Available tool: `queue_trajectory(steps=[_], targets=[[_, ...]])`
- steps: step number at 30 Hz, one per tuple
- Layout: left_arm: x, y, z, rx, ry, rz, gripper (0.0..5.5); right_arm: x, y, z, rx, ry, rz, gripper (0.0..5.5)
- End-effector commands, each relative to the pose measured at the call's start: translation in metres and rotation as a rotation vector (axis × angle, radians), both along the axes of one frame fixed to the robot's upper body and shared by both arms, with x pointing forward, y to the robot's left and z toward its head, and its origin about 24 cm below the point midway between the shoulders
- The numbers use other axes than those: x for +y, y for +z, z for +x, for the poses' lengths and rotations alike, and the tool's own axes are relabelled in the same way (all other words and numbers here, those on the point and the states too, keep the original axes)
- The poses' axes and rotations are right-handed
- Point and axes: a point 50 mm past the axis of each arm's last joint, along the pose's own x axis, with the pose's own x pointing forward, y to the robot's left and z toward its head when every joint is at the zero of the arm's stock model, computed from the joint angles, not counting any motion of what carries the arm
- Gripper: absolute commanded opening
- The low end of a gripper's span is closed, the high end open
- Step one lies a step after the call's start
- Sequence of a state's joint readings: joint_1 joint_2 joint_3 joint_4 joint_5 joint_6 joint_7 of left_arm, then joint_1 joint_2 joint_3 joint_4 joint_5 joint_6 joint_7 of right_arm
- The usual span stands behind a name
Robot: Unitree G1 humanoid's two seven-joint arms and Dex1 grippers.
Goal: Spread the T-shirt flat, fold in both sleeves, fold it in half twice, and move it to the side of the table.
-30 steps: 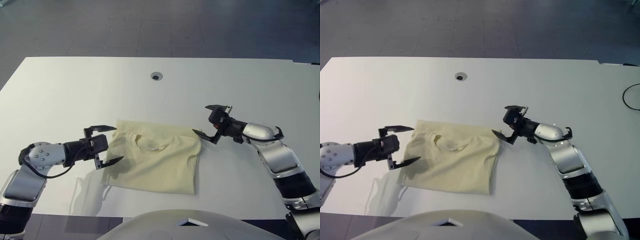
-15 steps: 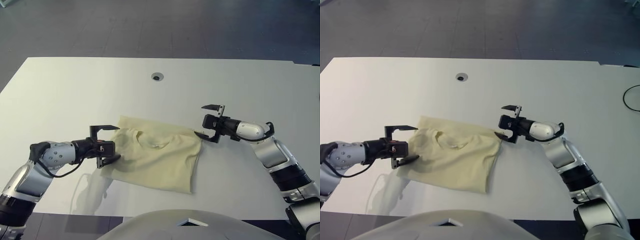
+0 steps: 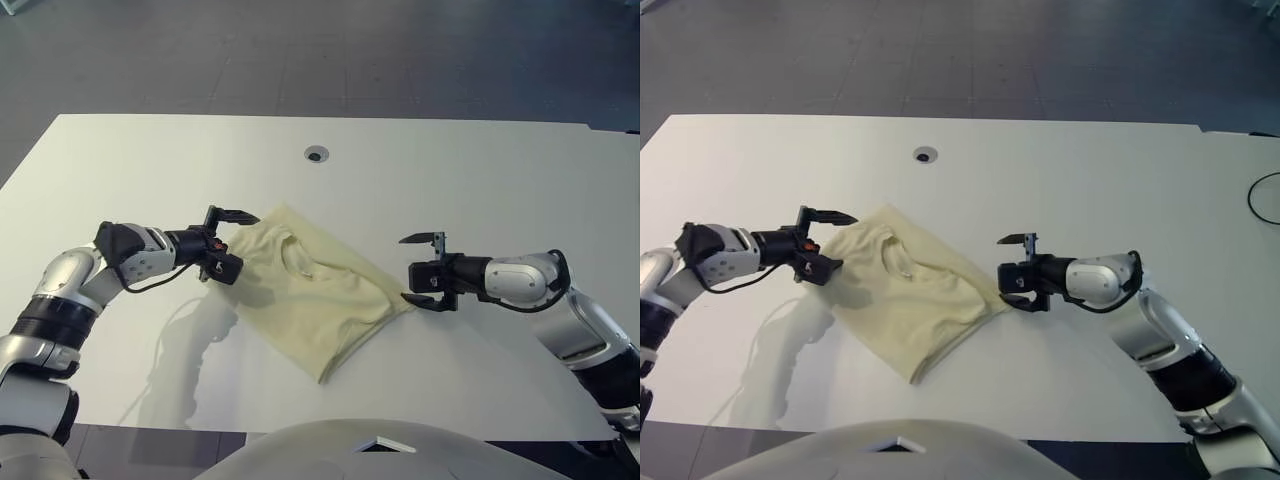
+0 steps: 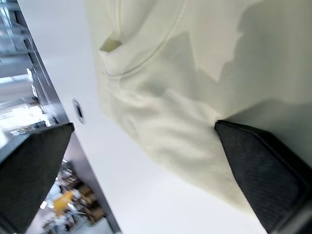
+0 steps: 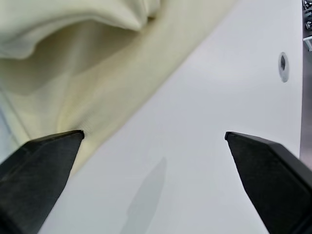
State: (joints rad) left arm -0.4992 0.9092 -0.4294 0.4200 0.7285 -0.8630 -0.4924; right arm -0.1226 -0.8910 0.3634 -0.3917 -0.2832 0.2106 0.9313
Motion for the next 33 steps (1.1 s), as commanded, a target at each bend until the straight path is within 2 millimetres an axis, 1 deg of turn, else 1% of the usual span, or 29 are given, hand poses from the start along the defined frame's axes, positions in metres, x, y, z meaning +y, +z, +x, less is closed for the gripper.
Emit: queue_trajectory(steps=[1, 5, 11, 13, 17, 23, 27, 31, 33], targets=[[-0.018, -0.015, 0.004, -0.029, -0.199, 0.058, 5.38, 0.002, -0.008, -0.023, 0.126, 0.001, 0.0, 5.4], [-0.039, -0.016, 0.008, -0.08, -0.378, 0.027, 5.38, 0.01, -0.003, -0.036, 0.17, 0.009, 0.047, 5.4], [-0.055, -0.02, 0.014, -0.139, -0.522, 0.01, 5.38, 0.018, 0.006, -0.055, 0.194, 0.061, 0.074, 5.4], [-0.059, -0.021, 0.016, -0.155, -0.553, 0.005, 5.38, 0.02, 0.01, -0.057, 0.186, 0.056, 0.089, 5.4], [-0.066, -0.021, 0.023, -0.201, -0.588, -0.004, 5.38, 0.019, 0.021, -0.063, 0.166, 0.034, 0.098, 5.4], [-0.069, -0.023, 0.037, -0.253, -0.581, 0.012, 5.38, 0.015, 0.041, -0.075, 0.131, -0.006, 0.119, 5.4], [-0.073, -0.024, 0.042, -0.289, -0.592, -0.008, 5.38, 0.013, 0.051, -0.078, 0.117, -0.029, 0.151, 5.4], [-0.078, -0.017, 0.049, -0.365, -0.608, -0.056, 5.38, 0.006, 0.062, -0.077, 0.105, -0.06, 0.175, 5.4], [-0.079, -0.009, 0.053, -0.419, -0.623, -0.092, 5.38, 0.0, 0.069, -0.07, 0.065, -0.082, 0.189, 5.4]])
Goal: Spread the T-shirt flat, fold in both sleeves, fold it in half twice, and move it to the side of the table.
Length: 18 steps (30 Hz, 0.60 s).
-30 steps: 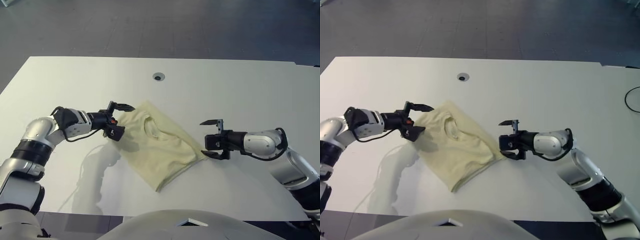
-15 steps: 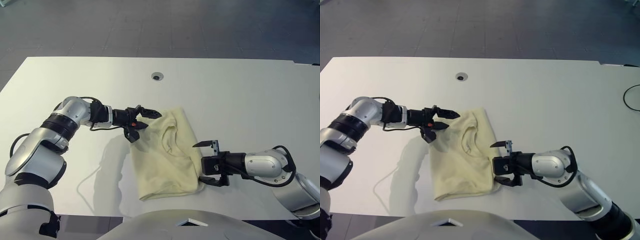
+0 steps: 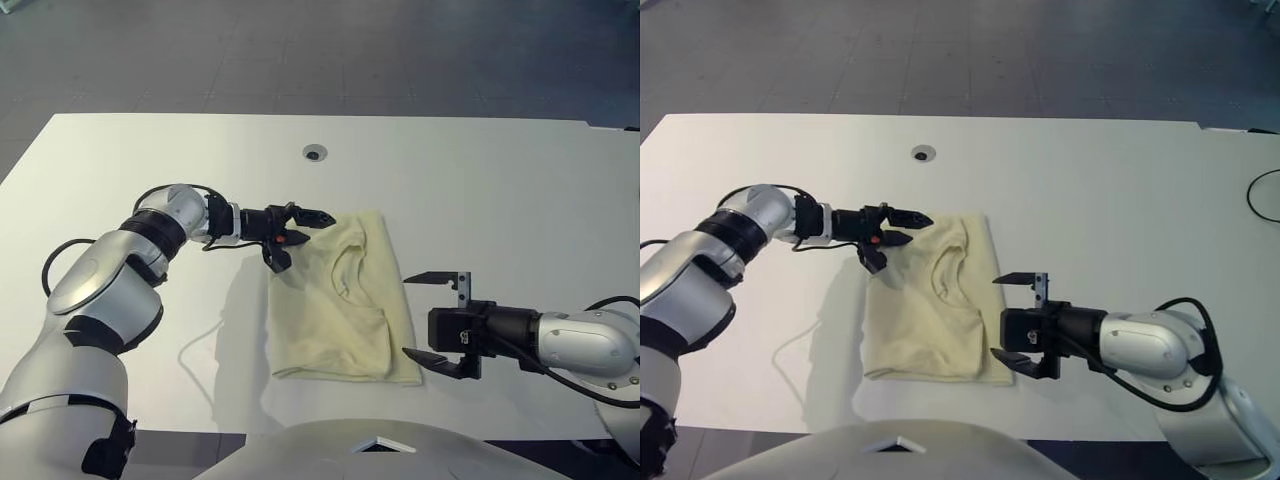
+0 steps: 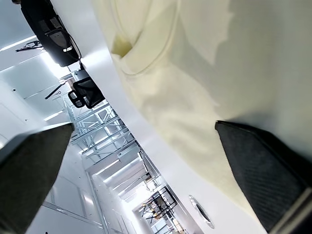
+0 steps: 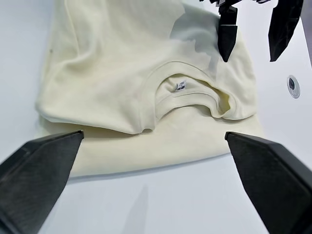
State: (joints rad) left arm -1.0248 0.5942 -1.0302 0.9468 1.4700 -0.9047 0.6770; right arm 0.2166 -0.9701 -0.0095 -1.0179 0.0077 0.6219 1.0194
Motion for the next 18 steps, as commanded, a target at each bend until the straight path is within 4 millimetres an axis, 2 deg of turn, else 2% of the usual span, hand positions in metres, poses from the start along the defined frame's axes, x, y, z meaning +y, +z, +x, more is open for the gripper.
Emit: queue_trajectory(steps=[1, 7, 14, 18], targets=[[-0.002, 0.013, 0.006, -0.072, -0.044, -0.052, 5.38, -0.01, 0.012, 0.011, -0.073, -0.033, 0.003, 5.4], [0.008, 0.051, 0.005, -0.133, -0.08, -0.239, 5.38, -0.03, -0.003, 0.034, -0.144, 0.029, -0.065, 5.4], [0.013, 0.084, -0.018, -0.109, -0.104, -0.4, 5.38, -0.044, -0.026, 0.03, -0.093, 0.189, -0.12, 5.4], [0.032, 0.073, -0.05, 0.065, -0.037, -0.408, 5.38, -0.043, -0.033, 0.026, -0.054, 0.242, -0.107, 5.4]])
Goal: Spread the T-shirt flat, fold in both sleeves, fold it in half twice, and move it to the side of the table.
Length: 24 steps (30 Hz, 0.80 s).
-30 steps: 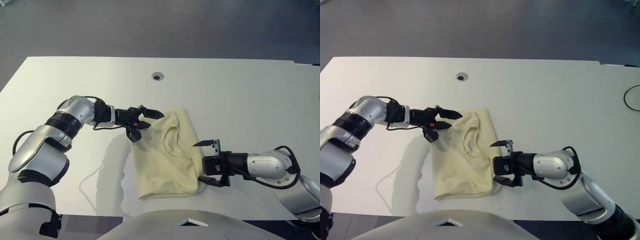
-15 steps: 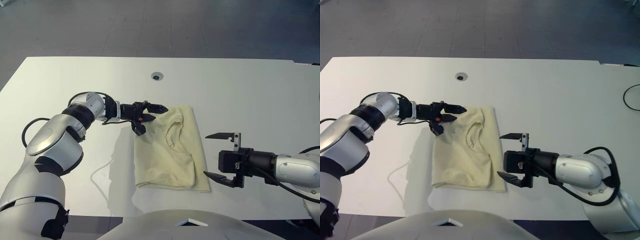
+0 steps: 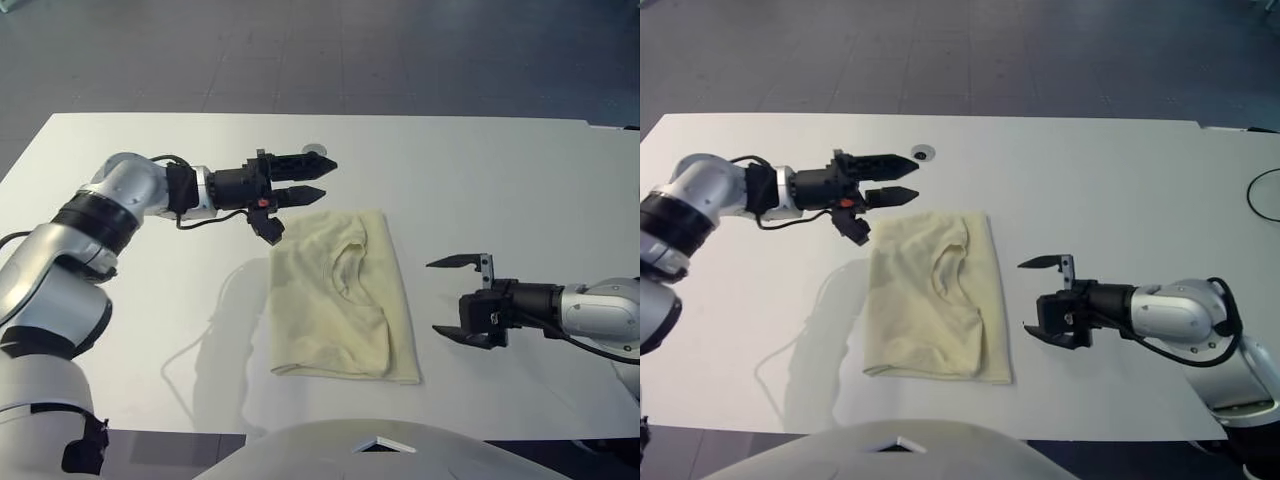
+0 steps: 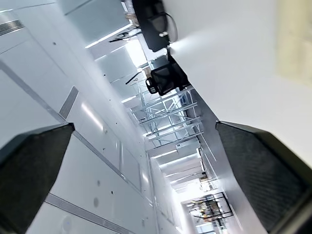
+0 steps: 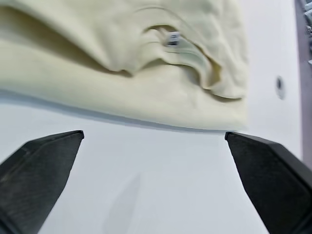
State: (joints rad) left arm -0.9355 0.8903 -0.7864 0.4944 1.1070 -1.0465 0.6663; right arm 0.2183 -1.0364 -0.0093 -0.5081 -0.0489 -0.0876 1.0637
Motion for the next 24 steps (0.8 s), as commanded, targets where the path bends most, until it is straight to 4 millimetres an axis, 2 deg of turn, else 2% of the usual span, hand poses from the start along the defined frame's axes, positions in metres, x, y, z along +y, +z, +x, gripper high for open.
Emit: queue_trajectory(steps=[1, 7, 13, 24], targets=[[0.024, -0.018, -0.033, 0.181, 0.047, 0.035, 5.38, 0.002, -0.004, -0.005, 0.048, 0.053, -0.004, 5.4], [0.055, -0.053, -0.087, 0.448, 0.147, 0.094, 5.38, 0.003, -0.014, -0.014, 0.116, 0.089, 0.019, 5.4], [0.072, -0.082, -0.123, 0.594, 0.211, 0.175, 5.38, 0.007, -0.026, -0.017, 0.141, 0.116, 0.03, 5.4], [0.078, -0.101, -0.147, 0.74, 0.23, 0.238, 5.38, 0.013, -0.039, -0.015, 0.155, 0.154, 0.059, 5.4]])
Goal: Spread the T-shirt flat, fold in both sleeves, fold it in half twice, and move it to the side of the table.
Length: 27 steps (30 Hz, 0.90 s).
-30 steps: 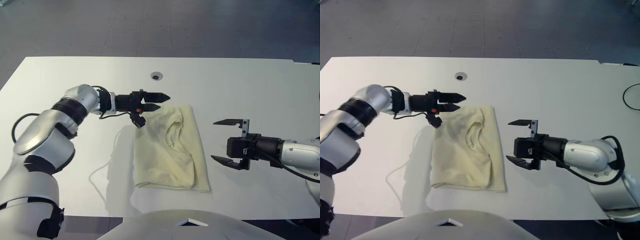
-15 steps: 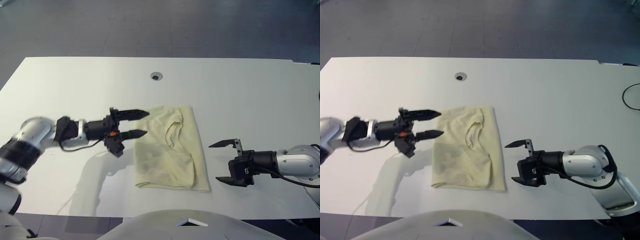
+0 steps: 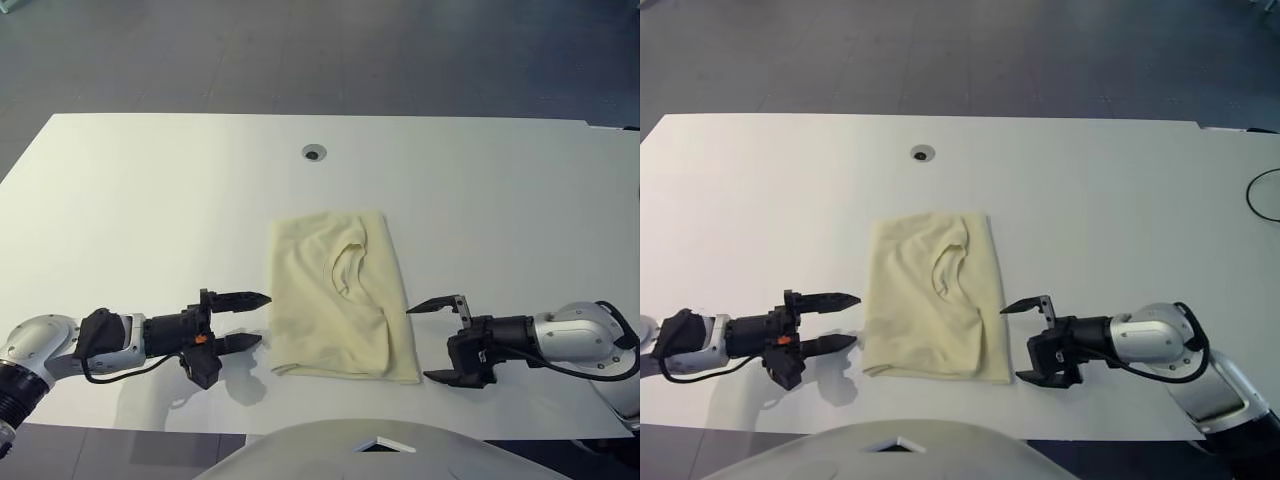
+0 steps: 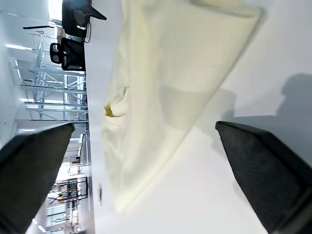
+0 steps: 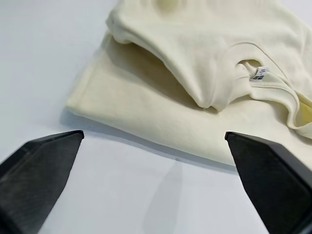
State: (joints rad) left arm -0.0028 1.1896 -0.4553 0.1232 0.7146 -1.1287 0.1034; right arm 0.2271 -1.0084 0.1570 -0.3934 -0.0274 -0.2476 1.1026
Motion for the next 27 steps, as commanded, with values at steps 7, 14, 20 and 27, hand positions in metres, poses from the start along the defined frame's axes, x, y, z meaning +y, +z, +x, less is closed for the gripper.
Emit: queue_trajectory(steps=[7, 14, 20, 27], targets=[[-0.005, -0.013, -0.024, 0.203, -0.026, 0.041, 5.38, 0.011, -0.008, 0.0, 0.021, 0.05, 0.008, 5.4], [-0.022, -0.019, -0.022, 0.236, -0.056, 0.014, 5.38, 0.017, -0.01, 0.009, -0.034, 0.079, 0.017, 5.4], [-0.029, -0.025, -0.015, 0.234, -0.058, 0.021, 5.38, 0.033, -0.008, 0.012, -0.111, 0.146, 0.096, 5.4], [-0.029, -0.029, -0.008, 0.234, -0.05, 0.043, 5.38, 0.039, -0.008, 0.006, -0.175, 0.232, 0.133, 5.4]])
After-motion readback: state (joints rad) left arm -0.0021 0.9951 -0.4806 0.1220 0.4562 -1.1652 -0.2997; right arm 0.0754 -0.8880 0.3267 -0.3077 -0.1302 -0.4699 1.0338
